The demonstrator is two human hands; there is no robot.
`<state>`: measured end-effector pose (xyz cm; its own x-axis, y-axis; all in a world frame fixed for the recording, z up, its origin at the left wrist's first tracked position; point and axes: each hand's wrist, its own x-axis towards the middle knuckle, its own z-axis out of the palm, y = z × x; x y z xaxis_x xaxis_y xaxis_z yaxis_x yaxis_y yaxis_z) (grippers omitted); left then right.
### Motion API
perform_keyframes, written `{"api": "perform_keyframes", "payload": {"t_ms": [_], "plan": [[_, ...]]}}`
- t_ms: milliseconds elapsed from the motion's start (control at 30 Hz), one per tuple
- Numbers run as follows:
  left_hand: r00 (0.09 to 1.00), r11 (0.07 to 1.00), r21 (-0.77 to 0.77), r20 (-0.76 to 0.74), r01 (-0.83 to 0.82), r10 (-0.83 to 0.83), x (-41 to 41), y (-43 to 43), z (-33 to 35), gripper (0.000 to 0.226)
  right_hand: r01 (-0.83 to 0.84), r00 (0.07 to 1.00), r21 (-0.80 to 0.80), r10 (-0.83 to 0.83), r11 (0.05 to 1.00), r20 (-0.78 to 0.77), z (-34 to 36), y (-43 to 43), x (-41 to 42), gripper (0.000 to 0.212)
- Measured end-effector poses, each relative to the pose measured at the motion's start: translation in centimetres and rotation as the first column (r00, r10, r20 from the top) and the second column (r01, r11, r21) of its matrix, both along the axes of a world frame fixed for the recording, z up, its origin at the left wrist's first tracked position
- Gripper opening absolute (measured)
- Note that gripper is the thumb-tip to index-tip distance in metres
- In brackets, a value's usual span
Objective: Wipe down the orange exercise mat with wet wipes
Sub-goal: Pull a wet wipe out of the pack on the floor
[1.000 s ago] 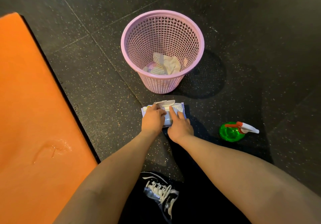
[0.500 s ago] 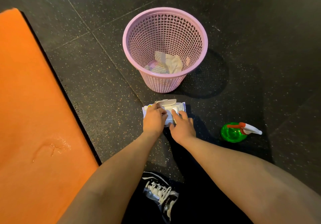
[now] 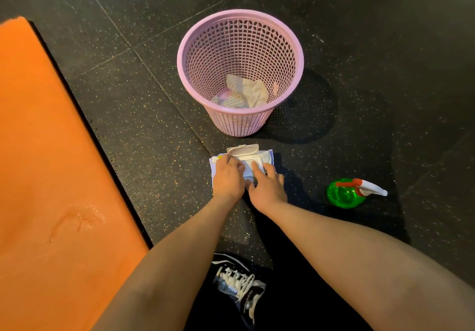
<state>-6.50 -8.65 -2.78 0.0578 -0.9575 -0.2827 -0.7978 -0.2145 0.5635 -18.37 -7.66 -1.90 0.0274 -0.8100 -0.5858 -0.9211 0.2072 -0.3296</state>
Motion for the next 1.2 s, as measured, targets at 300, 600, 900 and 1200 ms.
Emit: {"api": "perform_keyframes", "payload": {"t_ms": [300,600,900,1200], "plan": [[0.871,0.941,0.037,-0.367,-0.336,0.326,-0.1,0.4,0.4,0.024,-0.037,0.998,0.07,0.04,0.997,-0.042,0.3,0.0,0.2,0.067],[0.764,0.867,0.044,-0.453,-0.496,0.46,0.7,1.4,2.3,0.017,-0.05,0.997,0.158,0.059,0.986,-0.049,1.1,-0.6,0.1,0.071],[0.739,0.829,-0.009,-0.458,-0.559,0.494,1.6,1.3,3.7,0.013,0.012,0.999,0.163,-0.019,0.986,0.041,1.0,-0.4,0.1,0.069],[0.957,0.939,0.29,-0.162,-0.186,0.24,2.7,2.5,2.8,0.03,0.055,0.994,0.158,-0.069,0.986,0.088,0.9,0.6,0.0,0.067]]}}
